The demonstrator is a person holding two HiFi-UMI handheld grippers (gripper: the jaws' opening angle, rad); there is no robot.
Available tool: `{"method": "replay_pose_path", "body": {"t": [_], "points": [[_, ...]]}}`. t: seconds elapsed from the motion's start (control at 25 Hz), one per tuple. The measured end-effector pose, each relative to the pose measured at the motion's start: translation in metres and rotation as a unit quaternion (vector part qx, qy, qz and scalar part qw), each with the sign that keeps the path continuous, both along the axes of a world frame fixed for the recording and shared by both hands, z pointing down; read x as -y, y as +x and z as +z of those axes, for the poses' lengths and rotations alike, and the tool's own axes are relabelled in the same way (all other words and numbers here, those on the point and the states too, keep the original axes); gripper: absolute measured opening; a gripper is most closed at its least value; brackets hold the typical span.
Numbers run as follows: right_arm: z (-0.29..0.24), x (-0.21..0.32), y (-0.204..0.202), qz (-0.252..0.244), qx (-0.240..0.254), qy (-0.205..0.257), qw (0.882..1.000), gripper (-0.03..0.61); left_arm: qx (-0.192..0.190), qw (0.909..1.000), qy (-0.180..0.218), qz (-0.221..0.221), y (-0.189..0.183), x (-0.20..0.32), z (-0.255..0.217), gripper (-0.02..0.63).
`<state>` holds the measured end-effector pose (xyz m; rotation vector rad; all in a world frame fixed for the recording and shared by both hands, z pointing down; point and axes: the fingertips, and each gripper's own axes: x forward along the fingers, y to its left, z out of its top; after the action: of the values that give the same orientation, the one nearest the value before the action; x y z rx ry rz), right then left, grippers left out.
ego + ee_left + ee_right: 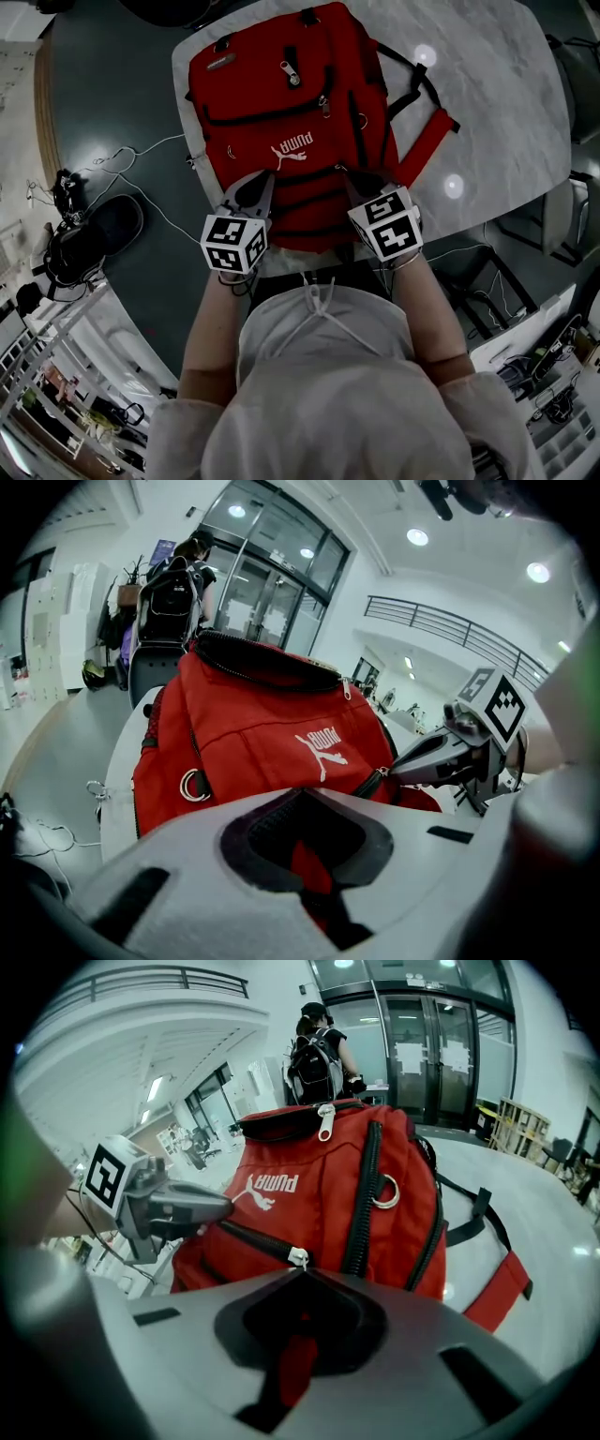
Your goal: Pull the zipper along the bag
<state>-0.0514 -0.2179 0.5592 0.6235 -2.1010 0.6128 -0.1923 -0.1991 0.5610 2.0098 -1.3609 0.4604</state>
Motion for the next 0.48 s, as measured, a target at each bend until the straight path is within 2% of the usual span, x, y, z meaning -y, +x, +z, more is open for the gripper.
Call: {"method": "replay_pose_path", "body": {"t": [0.48], "points": [[0.018,0.006,0.002,0.003,-0.008,-0.018,1.0,0.026,-0.016,0.9997,-0.007,-0.019,0.001,0.0,0.001,0.02]]}}
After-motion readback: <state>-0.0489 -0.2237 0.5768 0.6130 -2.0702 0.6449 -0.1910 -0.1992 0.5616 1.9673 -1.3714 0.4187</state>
